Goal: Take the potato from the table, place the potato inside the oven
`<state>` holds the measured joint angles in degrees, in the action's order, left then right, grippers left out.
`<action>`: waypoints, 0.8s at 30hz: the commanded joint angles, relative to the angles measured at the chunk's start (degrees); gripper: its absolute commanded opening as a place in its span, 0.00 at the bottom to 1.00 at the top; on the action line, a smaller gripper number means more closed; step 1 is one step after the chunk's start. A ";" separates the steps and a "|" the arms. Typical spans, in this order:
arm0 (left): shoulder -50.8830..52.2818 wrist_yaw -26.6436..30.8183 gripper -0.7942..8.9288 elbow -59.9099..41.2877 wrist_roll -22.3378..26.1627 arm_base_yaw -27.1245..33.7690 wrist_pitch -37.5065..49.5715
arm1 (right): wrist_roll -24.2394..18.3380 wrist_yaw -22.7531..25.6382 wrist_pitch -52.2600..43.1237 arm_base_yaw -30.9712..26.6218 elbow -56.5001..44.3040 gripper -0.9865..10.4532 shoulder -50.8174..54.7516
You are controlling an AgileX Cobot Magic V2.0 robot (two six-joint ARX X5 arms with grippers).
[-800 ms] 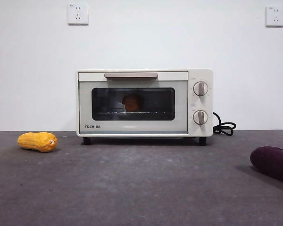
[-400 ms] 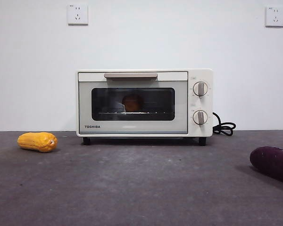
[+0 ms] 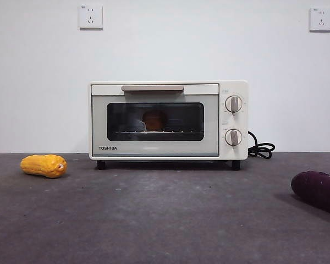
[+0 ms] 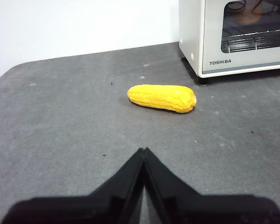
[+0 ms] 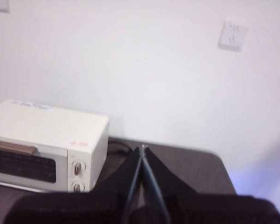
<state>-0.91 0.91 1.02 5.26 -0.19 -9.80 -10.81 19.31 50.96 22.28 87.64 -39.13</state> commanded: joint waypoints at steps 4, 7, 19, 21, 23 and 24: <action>0.00 0.17 0.08 -0.59 -0.61 -0.13 0.42 | -7.43 -12.41 -12.11 -5.51 -18.56 0.09 5.42; 0.00 0.17 0.08 -0.59 -0.61 -0.13 0.44 | -7.37 -17.70 -21.11 -9.33 -28.92 0.09 7.76; 0.00 0.17 0.08 -0.59 -0.61 -0.13 0.42 | -7.32 -24.35 -51.93 -17.44 -66.95 0.09 18.27; 0.00 0.17 0.08 -0.59 -0.61 -0.13 0.42 | -7.37 -24.94 -53.42 -18.01 -71.06 0.09 20.94; 0.00 0.17 0.08 -0.59 -0.61 -0.13 0.42 | -7.21 -24.94 -54.42 -18.27 -74.42 0.09 23.43; 0.00 0.17 0.08 -0.59 -0.61 -0.13 0.42 | -7.19 -24.92 -54.42 -18.27 -75.87 0.09 24.74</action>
<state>-0.91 0.91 1.02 5.26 -0.19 -9.80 -17.89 -5.45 -2.83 4.08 13.10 -14.98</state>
